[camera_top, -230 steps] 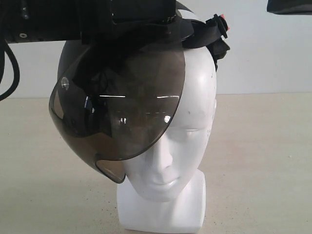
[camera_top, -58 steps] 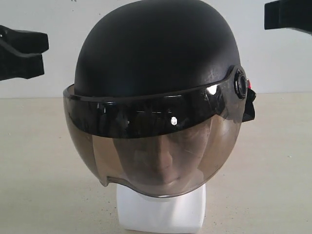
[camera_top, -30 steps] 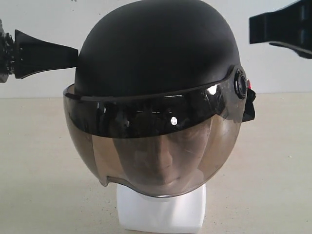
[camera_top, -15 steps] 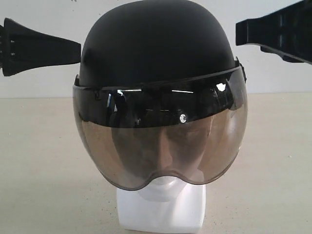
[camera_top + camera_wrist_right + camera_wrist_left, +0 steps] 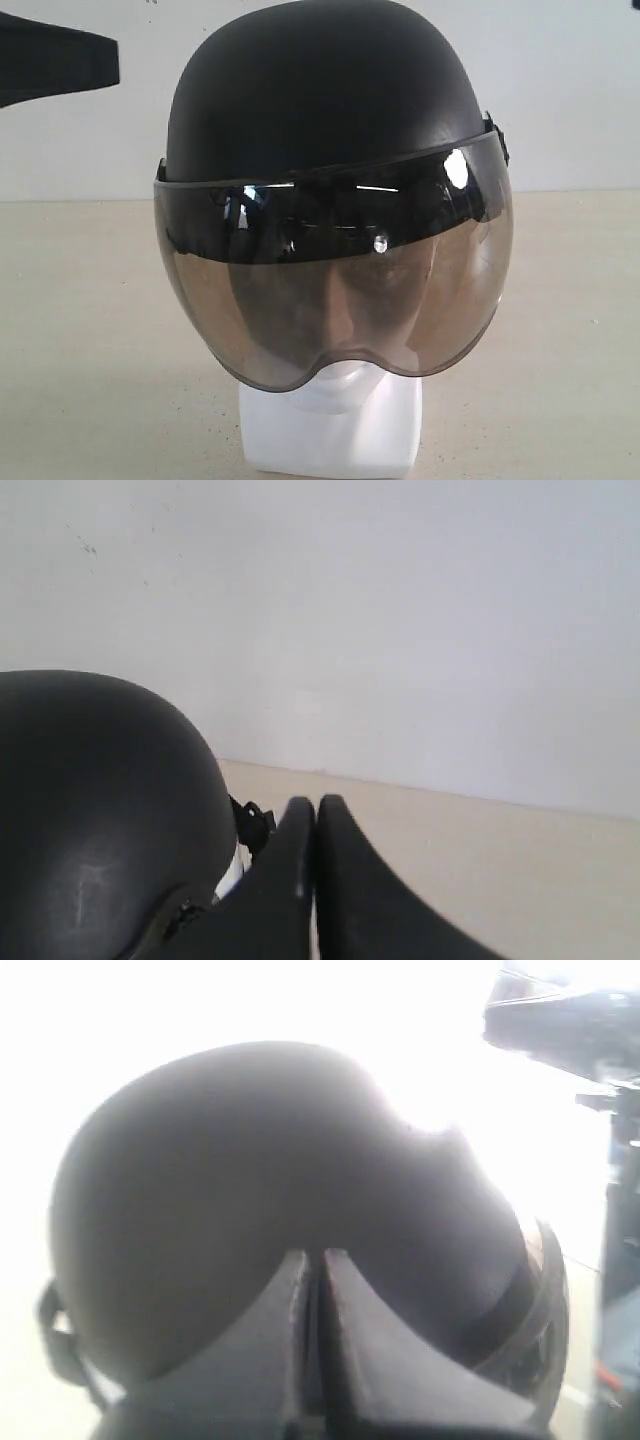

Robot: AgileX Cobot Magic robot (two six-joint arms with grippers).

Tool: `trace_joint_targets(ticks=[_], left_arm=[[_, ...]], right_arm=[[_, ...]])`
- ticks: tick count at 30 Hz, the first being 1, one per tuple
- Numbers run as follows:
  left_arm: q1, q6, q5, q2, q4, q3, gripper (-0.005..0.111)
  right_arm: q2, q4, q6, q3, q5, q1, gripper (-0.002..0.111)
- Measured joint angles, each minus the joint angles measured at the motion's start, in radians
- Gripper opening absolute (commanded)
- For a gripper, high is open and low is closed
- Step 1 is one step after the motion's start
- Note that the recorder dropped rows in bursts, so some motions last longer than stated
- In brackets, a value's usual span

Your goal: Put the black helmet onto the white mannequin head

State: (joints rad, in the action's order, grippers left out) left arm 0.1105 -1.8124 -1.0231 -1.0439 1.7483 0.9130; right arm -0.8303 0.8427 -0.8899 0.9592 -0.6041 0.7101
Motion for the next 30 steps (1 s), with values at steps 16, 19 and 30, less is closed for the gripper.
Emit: trace_joint_targets(ticks=[16, 19, 30], left_arm=[[0.0, 0.027, 0.84, 0.687, -0.281, -0.69, 0.004], [0.0, 0.027, 0.832, 0.703, -0.284, -0.694, 0.004], [0.0, 0.027, 0.832, 0.706, -0.287, -0.694, 0.004]], right_arm=[[0.447, 0.069, -0.065, -0.673, 0.583, 0.0, 0.0], [0.447, 0.064, -0.067, -0.675, 0.581, 0.0, 0.0], [0.448, 0.06, -0.071, -0.675, 0.581, 0.0, 0.0]])
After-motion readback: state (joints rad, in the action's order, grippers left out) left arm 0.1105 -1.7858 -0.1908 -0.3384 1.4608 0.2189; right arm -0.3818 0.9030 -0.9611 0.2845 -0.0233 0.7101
